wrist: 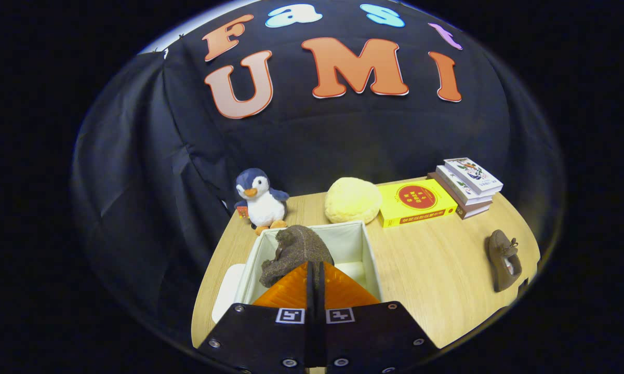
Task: Open the storage box then place both shoes into the box .Put the left shoe in first, then the right shoe, with the right side of both shoes facing outward in a uniform manner.
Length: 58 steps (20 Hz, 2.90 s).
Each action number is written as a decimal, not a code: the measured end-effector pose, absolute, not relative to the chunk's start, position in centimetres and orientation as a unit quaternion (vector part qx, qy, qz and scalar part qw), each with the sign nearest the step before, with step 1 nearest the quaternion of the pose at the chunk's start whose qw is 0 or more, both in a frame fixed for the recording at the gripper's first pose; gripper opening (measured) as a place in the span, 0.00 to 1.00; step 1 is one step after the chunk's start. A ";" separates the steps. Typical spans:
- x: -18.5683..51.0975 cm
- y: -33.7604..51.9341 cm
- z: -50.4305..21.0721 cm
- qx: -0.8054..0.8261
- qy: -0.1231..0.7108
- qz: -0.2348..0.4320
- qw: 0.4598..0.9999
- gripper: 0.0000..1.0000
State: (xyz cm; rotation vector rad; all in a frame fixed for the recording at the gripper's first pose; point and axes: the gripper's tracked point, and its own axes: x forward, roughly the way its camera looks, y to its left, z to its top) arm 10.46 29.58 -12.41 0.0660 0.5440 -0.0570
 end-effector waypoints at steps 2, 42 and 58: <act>10.7 30.8 -14.4 0.039 0.286 -0.025 0.957 0.01; 2.0 -9.2 -13.2 -0.004 0.264 -0.154 0.952 0.98; -0.9 -20.7 -23.4 0.026 0.331 -0.198 0.922 0.89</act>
